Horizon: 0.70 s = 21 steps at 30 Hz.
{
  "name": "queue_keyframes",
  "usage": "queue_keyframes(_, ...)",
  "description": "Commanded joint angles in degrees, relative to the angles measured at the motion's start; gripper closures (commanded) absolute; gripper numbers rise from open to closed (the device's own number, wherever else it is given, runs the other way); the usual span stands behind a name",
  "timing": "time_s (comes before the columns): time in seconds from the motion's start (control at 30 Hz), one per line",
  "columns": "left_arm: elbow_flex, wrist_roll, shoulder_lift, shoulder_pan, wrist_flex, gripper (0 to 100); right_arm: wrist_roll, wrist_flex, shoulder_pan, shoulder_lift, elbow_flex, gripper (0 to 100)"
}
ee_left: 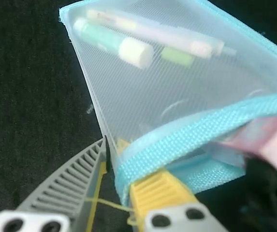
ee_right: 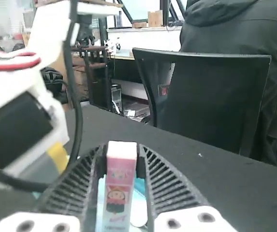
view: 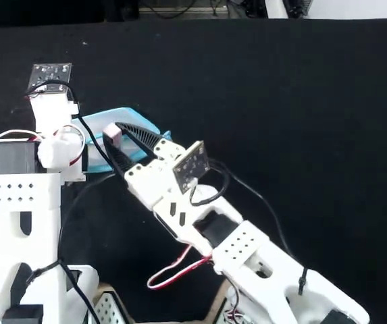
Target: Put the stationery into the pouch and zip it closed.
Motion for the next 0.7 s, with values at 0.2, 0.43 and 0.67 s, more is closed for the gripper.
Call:
queue_keyframes(0.2, -2.2, -0.7, 0.1, 0.5, 0.8, 97, 8.4, -0.3, -5.8, 1.0, 7.3, 98.5)
queue_keyframes(0.43, -2.2, -0.7, 0.1, 0.5, 0.8, 97, 8.4, -0.3, -5.5, 1.0, 7.7, 98.5)
queue_keyframes(0.67, -2.2, -0.7, 0.1, 0.5, 0.8, 97, 8.3, 7.7, -5.8, 1.0, 5.1, 91.9)
